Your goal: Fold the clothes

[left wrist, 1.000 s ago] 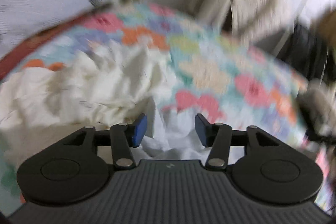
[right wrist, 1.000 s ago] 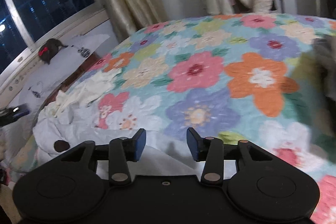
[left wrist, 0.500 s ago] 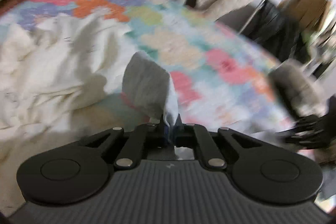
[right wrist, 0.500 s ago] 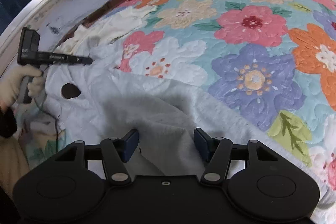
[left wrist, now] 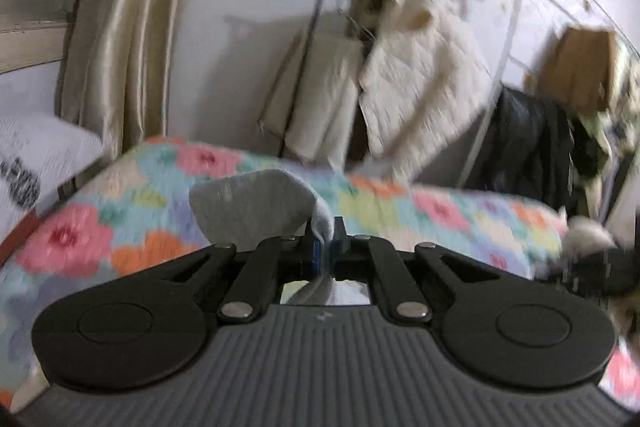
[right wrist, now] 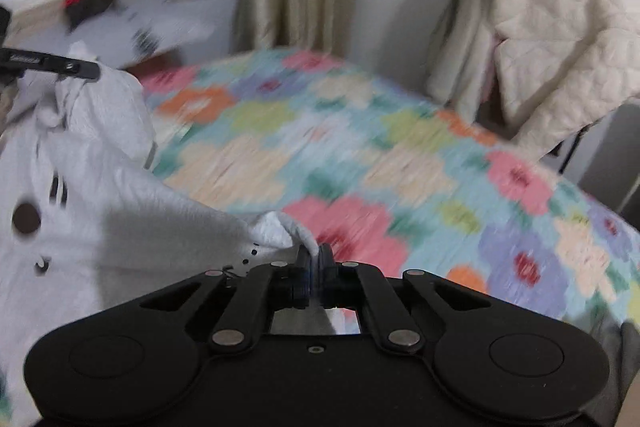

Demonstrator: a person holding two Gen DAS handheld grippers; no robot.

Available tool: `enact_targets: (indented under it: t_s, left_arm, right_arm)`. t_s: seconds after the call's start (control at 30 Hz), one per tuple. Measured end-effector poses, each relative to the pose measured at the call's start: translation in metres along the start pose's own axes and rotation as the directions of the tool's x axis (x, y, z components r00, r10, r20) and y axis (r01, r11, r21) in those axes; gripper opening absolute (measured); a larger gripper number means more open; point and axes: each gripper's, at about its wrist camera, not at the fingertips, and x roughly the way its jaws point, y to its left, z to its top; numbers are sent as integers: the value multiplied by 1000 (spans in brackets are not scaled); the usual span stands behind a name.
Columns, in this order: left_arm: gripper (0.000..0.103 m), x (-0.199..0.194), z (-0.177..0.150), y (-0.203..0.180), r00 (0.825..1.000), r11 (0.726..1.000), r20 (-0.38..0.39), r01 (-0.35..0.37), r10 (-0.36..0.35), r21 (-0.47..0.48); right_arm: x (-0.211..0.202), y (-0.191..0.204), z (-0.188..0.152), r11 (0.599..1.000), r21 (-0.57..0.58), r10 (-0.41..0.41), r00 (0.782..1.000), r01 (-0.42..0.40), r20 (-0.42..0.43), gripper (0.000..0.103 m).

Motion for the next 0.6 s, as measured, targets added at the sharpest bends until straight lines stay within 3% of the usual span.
enact_targets:
  t_s: [0.13, 0.23, 0.33, 0.43, 0.5, 0.6]
  left_arm:
    - [4, 53, 6, -4, 996, 988, 21, -83, 81, 132]
    - [4, 90, 0, 0, 989, 978, 5, -145, 146, 153]
    - [4, 117, -4, 6, 982, 967, -5, -186, 190, 172]
    - [4, 135, -3, 10, 976, 955, 7, -214, 217, 205]
    - [4, 147, 4, 15, 974, 952, 20, -225, 226, 209]
    - [4, 161, 15, 21, 968, 942, 42, -252, 249, 222]
  right_arm:
    - [37, -35, 10, 994, 102, -50, 998, 46, 35, 3]
    - [70, -54, 5, 987, 142, -83, 996, 78, 28, 3]
    - [91, -80, -7, 963, 265, -54, 999, 50, 6, 5]
    - [87, -98, -23, 934, 356, -20, 1000, 20, -4, 16]
    - [79, -99, -34, 939, 343, -27, 999, 37, -34, 37]
    - [61, -98, -50, 944, 316, -64, 993, 92, -97, 43]
